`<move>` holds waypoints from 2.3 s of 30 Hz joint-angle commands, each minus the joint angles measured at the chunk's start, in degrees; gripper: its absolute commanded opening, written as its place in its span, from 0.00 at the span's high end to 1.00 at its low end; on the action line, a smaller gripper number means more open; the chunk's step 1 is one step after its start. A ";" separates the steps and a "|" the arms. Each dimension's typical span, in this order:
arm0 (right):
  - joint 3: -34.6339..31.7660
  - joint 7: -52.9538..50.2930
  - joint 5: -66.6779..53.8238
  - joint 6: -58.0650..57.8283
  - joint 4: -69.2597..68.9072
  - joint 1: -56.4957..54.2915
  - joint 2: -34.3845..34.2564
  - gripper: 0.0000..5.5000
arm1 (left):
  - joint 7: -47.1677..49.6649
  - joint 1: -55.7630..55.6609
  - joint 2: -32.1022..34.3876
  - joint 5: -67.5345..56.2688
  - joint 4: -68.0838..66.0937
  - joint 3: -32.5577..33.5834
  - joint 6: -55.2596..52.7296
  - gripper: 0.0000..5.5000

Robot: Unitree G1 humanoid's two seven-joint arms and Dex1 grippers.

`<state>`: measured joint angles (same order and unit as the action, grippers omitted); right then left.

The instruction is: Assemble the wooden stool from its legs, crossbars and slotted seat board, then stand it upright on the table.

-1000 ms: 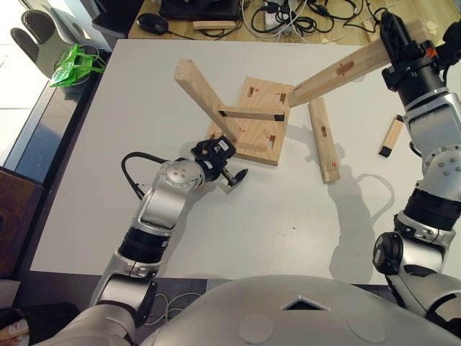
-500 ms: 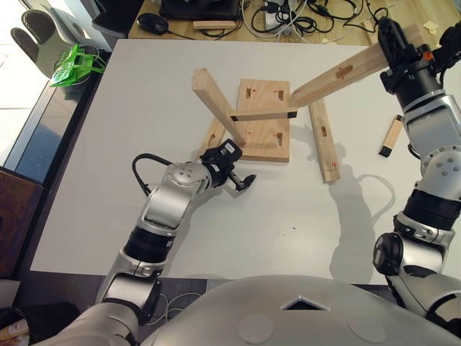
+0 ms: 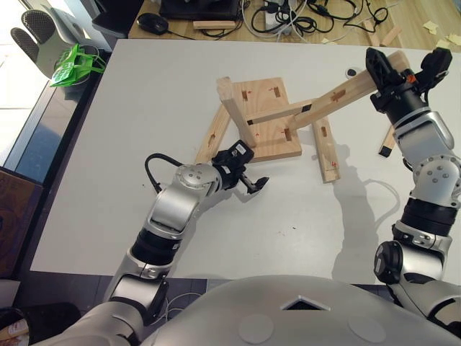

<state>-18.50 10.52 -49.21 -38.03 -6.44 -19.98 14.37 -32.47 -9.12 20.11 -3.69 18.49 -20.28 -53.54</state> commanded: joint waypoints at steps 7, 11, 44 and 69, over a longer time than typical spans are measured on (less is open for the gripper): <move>1.12 1.96 2.78 -1.50 1.37 1.32 1.49 0.82 | 1.97 -1.62 1.23 -0.29 0.60 0.39 -0.34 0.02; 2.13 2.92 4.23 -1.86 1.77 1.14 2.14 0.82 | 3.50 -2.31 1.05 0.08 -1.09 1.35 0.90 0.02; 12.90 -3.48 15.60 -9.74 1.30 -2.57 4.28 0.82 | 8.20 -3.40 -1.03 0.39 -4.61 1.64 5.69 0.02; 19.83 0.55 23.00 -3.09 5.67 1.70 2.18 0.82 | 7.70 -5.05 -1.04 1.78 -6.02 0.64 7.41 0.02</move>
<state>-2.04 11.92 -30.08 -37.04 -4.60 -24.50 16.66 -24.53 -13.31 18.22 -2.78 12.34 -19.31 -46.47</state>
